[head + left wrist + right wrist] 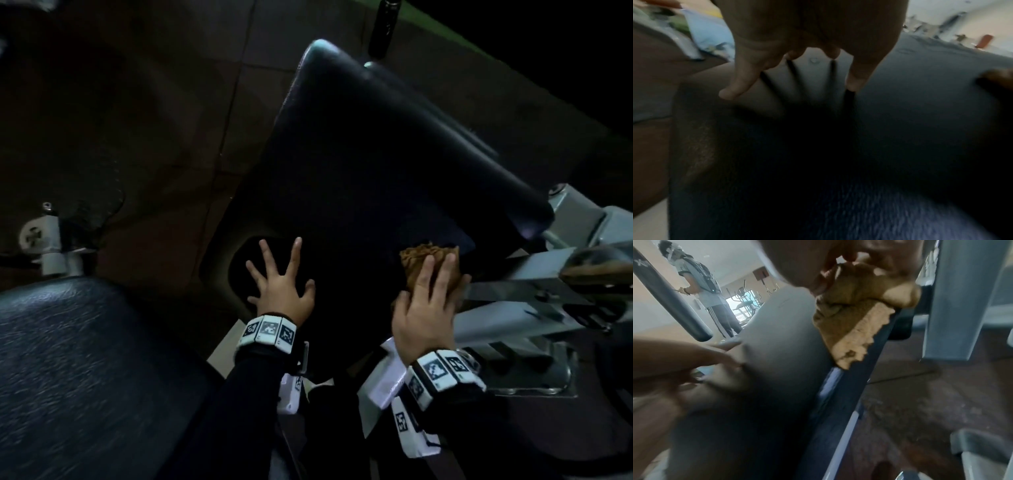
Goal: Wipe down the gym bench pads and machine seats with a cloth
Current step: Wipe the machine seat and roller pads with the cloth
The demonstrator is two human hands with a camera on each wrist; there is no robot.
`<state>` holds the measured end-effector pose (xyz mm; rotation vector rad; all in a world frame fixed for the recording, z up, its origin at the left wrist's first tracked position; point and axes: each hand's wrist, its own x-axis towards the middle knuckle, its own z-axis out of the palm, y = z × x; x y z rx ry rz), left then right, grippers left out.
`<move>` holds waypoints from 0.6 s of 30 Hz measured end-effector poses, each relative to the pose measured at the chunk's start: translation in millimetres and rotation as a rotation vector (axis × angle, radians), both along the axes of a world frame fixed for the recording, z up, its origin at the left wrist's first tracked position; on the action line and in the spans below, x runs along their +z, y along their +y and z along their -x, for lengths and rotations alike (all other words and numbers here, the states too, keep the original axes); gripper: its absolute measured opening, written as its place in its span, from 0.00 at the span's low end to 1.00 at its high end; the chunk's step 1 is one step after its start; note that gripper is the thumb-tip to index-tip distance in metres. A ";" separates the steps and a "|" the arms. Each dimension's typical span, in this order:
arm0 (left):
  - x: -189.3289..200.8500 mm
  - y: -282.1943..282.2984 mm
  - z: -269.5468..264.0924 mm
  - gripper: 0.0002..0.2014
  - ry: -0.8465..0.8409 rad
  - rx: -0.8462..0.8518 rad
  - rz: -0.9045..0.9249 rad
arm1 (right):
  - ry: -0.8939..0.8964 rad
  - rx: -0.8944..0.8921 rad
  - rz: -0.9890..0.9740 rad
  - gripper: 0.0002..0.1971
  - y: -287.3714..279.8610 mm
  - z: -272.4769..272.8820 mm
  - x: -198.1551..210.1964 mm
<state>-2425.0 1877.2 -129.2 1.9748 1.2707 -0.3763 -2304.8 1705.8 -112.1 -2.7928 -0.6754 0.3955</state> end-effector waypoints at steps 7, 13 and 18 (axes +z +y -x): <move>1.8 -13.3 -4.5 0.49 0.028 -0.160 0.020 | 0.029 -0.049 -0.137 0.41 -1.1 2.1 -12.0; 8.9 -4.1 -2.8 0.56 0.129 -0.276 0.076 | 0.130 -0.256 -0.431 0.37 -42.2 -10.9 -16.0; 9.2 -5.6 -2.3 0.56 0.126 -0.285 0.071 | 0.337 -0.369 -0.417 0.33 -48.5 -14.3 -16.0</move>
